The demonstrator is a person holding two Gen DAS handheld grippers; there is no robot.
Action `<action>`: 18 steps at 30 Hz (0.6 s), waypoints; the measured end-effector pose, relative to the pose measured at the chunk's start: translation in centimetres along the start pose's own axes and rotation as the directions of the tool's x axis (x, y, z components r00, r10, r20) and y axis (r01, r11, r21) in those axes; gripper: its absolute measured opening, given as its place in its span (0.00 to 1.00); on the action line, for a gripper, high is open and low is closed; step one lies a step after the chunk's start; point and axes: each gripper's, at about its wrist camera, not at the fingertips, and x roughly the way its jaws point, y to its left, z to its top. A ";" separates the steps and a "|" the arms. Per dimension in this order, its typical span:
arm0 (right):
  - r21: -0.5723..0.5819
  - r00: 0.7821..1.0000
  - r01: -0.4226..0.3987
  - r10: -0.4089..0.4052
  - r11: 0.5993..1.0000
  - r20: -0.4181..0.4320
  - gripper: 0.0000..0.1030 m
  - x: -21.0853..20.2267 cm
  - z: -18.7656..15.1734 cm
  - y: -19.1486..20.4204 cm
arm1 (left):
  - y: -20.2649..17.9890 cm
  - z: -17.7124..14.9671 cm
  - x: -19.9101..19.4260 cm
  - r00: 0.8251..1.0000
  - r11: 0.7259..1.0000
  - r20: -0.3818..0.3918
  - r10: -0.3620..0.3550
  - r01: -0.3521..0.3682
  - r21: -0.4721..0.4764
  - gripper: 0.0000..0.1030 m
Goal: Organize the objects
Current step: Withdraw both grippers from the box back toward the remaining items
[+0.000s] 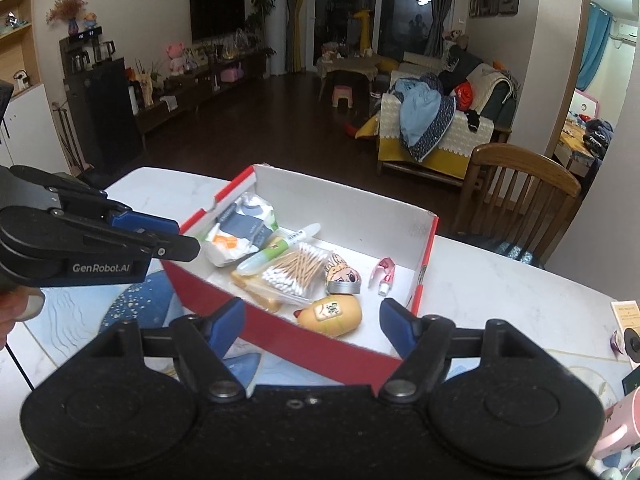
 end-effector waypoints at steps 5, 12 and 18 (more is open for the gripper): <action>-0.001 0.999 0.006 -0.006 1.000 0.051 0.79 -1.8 -1.1 0.4 | 0.1 -1.4 -1.6 1.000 1.000 0.009 0.015 -0.015 -0.026 0.48; 0.023 0.997 0.004 -0.006 1.000 0.075 0.85 -3.5 -2.4 0.4 | 0.1 -3.2 -3.7 0.999 0.999 0.019 0.029 -0.028 -0.038 0.66; 0.057 0.996 -0.015 0.010 0.998 0.089 1.00 -4.6 -4.1 0.4 | -0.1 -4.6 -5.6 0.998 0.999 0.057 0.037 -0.035 -0.037 0.81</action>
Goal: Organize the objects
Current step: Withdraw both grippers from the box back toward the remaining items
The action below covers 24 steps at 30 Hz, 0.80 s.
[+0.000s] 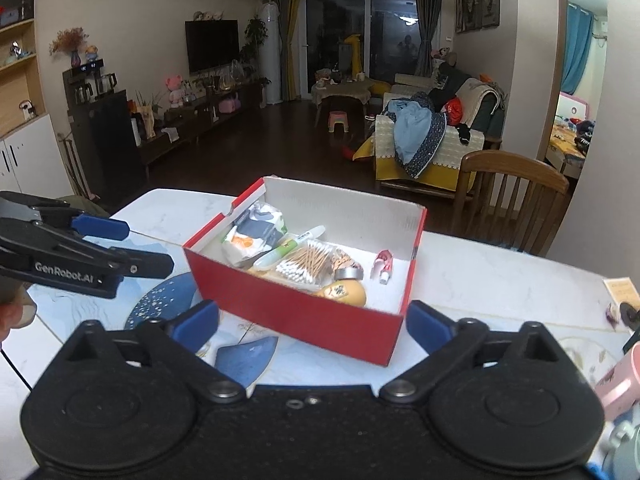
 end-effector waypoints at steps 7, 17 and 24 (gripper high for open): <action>0.009 1.000 0.015 -0.015 1.000 -0.021 1.00 -0.5 -2.6 0.5 | 0.5 -2.2 -1.6 1.000 1.000 0.007 -0.001 0.001 -0.018 0.89; -0.020 0.995 0.029 -0.031 0.999 -0.090 1.00 -0.3 -7.2 2.5 | 2.1 -6.7 -1.2 0.998 0.997 -0.050 0.031 -0.034 -0.070 0.99; -0.042 0.985 0.008 -0.015 0.999 -0.172 1.00 0.8 -10.7 4.6 | 2.8 -9.9 0.4 0.991 0.995 -0.120 0.050 -0.061 -0.083 1.00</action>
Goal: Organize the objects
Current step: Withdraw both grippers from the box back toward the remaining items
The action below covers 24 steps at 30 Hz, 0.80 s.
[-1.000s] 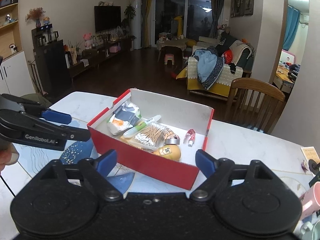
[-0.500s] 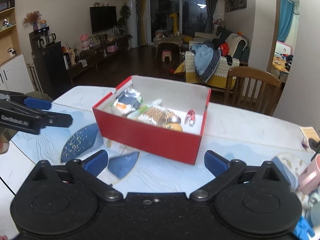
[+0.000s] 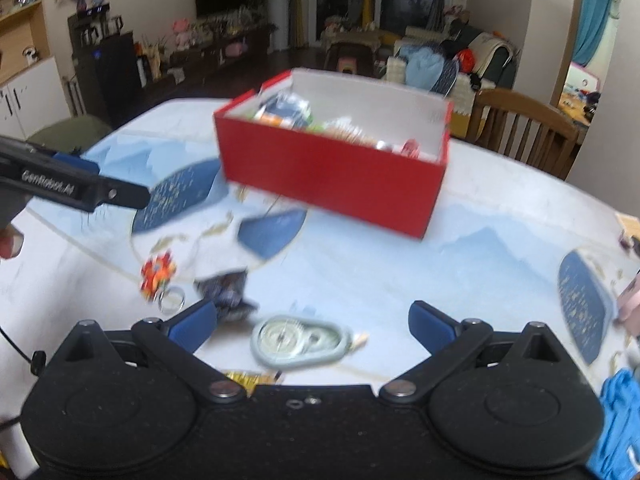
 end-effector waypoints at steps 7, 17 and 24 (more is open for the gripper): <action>-0.026 0.998 -0.005 0.004 1.000 -0.062 0.99 2.1 -2.7 1.8 | 0.6 -3.1 2.4 0.998 0.999 -0.050 0.043 -0.042 0.014 1.00; -0.017 0.989 -0.039 0.037 0.999 -0.141 0.97 4.4 -4.4 3.3 | 0.5 -5.7 4.3 0.995 0.995 -0.056 0.079 -0.076 0.064 1.00; -0.034 0.987 -0.042 0.036 0.999 -0.159 0.92 4.9 -4.6 4.0 | 0.2 -6.3 5.6 0.995 0.996 -0.088 0.042 -0.035 0.079 1.00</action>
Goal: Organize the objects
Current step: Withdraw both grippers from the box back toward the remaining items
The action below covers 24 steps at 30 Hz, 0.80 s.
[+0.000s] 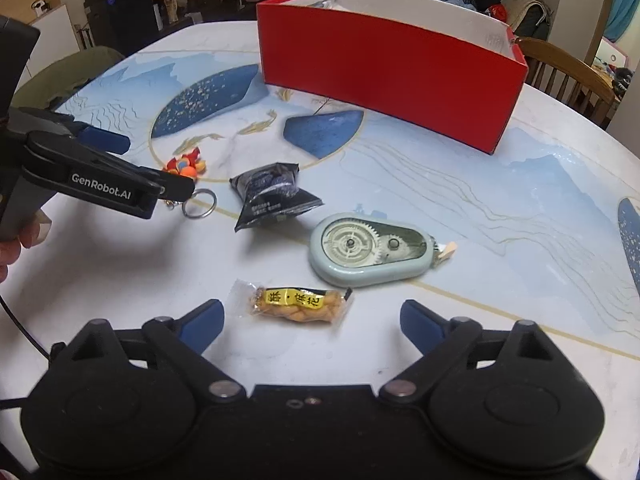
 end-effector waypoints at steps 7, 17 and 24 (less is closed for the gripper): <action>0.011 1.000 -0.006 0.006 1.000 -0.012 0.89 0.5 -0.1 0.1 | -0.4 -0.2 0.5 1.000 0.999 0.009 -0.008 0.007 0.032 1.00; 0.069 0.999 -0.027 0.028 0.997 -0.020 0.75 0.8 0.1 -0.2 | -0.3 -0.5 0.5 0.999 0.998 0.014 -0.050 0.050 0.039 0.93; 0.065 0.999 -0.036 0.037 0.997 -0.023 0.69 1.0 0.2 0.1 | -0.5 -0.6 0.3 0.998 0.996 0.010 -0.065 0.065 0.055 0.62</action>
